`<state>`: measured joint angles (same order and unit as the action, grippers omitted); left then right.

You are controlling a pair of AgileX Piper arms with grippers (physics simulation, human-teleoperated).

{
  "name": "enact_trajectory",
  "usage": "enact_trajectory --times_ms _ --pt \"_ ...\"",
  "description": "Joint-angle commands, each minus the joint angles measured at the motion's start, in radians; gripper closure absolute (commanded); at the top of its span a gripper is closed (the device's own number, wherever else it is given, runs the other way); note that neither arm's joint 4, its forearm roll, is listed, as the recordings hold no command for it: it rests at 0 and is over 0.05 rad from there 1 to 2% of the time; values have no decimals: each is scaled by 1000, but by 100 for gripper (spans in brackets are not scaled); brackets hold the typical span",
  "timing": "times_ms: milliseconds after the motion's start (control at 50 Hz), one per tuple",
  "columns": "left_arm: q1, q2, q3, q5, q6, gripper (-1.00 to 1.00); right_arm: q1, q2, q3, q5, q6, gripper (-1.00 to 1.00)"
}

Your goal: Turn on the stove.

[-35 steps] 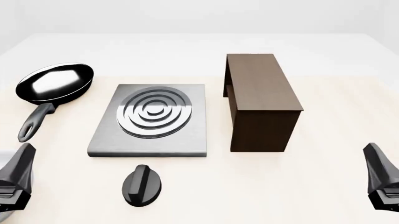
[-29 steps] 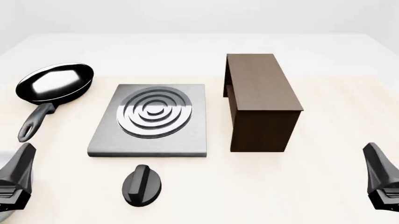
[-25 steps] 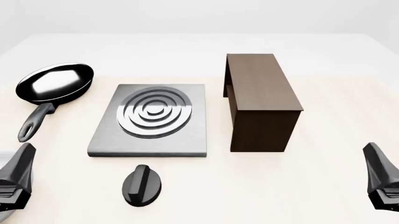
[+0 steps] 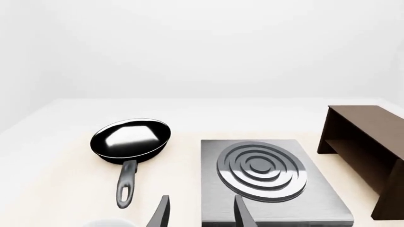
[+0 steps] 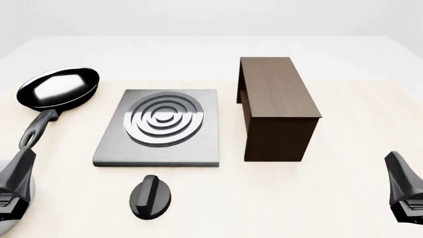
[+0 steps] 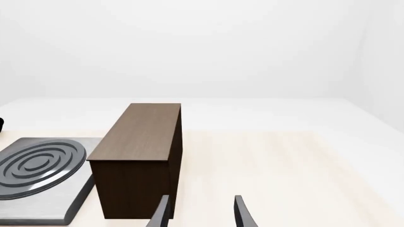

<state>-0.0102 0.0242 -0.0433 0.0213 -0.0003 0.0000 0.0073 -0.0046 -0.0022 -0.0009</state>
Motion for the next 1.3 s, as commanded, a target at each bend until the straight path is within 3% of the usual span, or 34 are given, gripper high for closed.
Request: enact_trajectory --times_ms 20,60,120,260,300,340,540,620,660,720,920,1040,1160,1300 --pt "-13 194 -19 -81 -55 -100 0 0 0 0 1 -100" --pt "-24 165 -45 -37 -146 -100 0 1 0 0 1 -100" --pt "-7 166 -90 15 -121 -100 0 0 0 0 1 -100" --pt "7 213 -180 107 -159 -100 0 0 0 0 1 -100" --pt "1 235 -204 129 -179 -100 0 0 0 0 1 -100" --pt "-16 262 -219 137 -246 -100 0 0 0 0 1 -100" --pt "-10 360 -305 231 -240 -100 0 0 0 0 1 -100" --pt "-54 419 -309 243 -269 -100 0 0 0 0 1 -100" --pt "-47 443 -325 261 -242 -100 0 0 0 0 1 -100" --pt "-72 454 -333 285 -257 -100 0 0 0 0 1 -100" --pt "-87 528 -322 310 -279 -100 0 0 0 0 1 -100" --pt "-87 618 -293 268 -277 -100 0 0 0 0 1 -100" --pt "-138 711 -224 180 -331 -100 0 0 0 0 1 -100" --pt "-186 696 -178 162 -388 -100 0 0 0 0 1 -100"
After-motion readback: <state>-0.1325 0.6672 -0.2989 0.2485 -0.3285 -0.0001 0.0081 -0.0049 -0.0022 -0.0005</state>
